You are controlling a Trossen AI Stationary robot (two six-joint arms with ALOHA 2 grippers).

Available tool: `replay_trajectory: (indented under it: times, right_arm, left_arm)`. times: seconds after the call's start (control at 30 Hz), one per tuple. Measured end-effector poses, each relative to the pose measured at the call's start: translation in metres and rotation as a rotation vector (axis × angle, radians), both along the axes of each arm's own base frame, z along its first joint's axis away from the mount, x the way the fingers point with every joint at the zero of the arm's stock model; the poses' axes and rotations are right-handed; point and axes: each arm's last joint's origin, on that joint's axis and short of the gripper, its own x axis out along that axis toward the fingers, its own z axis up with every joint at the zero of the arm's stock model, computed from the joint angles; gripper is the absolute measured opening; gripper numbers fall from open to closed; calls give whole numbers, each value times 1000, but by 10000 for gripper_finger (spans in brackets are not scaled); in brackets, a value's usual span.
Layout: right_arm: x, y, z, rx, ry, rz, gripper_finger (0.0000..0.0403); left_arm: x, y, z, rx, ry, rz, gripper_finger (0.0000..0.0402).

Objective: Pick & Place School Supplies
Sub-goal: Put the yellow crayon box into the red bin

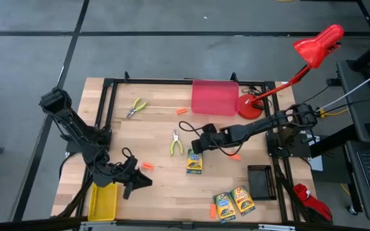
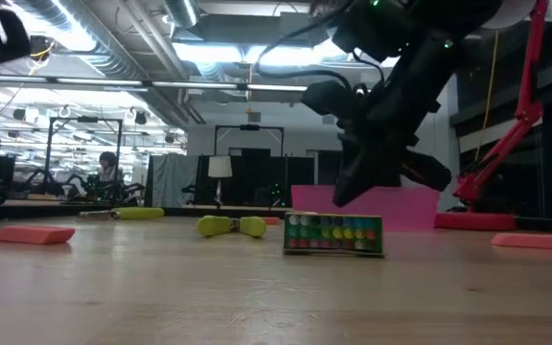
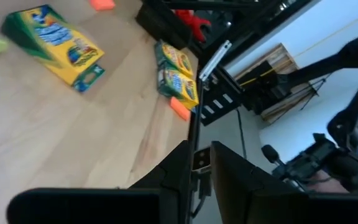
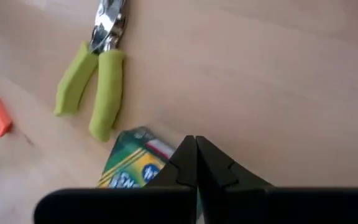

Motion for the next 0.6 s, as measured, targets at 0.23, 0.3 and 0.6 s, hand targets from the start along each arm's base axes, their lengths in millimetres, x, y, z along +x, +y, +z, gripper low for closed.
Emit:
replay_trajectory:
  times: [0.23,0.3,0.6]
  right_arm:
    - [3,-2,-15,0,47,31,0]
    - [3,2,-19,4,56,45,0]
    - [-1,40,-26,67,48,69,0]
  left_arm:
    - [8,-4,3,8,-1,3,56]
    - [8,-3,2,-7,13,6,56]
    - [5,-2,-5,-31,94,-2,56]
